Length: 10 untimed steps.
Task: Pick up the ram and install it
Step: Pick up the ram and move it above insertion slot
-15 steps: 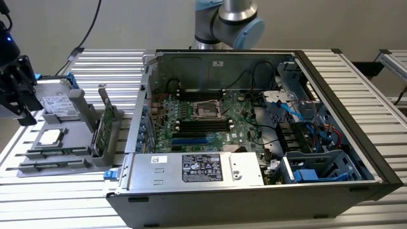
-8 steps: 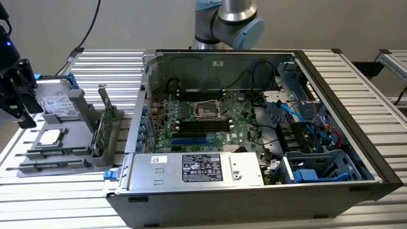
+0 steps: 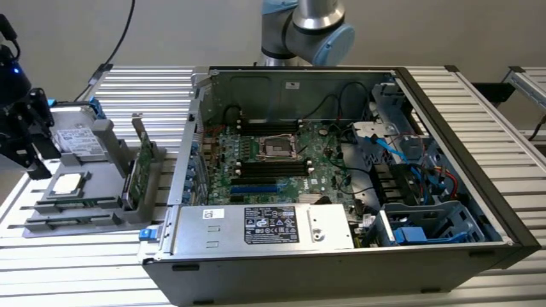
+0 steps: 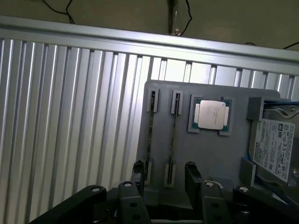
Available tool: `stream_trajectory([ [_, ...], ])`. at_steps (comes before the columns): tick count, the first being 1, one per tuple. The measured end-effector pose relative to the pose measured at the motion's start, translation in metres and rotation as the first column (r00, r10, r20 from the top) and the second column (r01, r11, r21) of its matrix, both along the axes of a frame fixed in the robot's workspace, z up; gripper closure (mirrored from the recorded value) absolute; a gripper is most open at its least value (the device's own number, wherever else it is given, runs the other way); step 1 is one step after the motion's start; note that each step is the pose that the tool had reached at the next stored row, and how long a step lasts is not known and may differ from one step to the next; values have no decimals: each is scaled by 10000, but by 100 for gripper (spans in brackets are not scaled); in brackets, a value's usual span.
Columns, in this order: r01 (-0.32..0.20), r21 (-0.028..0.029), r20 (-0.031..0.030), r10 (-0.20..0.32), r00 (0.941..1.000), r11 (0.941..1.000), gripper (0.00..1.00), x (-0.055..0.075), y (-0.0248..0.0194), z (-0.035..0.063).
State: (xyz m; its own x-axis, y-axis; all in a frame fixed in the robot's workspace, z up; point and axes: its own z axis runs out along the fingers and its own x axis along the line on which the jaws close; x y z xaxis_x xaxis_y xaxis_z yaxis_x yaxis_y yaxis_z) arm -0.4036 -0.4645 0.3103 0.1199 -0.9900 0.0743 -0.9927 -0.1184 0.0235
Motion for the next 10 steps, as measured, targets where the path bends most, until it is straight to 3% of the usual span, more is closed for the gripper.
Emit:
stream_trajectory([
  [10,383,0,4,-383,9993,9993,52,0,-59,-181],
])
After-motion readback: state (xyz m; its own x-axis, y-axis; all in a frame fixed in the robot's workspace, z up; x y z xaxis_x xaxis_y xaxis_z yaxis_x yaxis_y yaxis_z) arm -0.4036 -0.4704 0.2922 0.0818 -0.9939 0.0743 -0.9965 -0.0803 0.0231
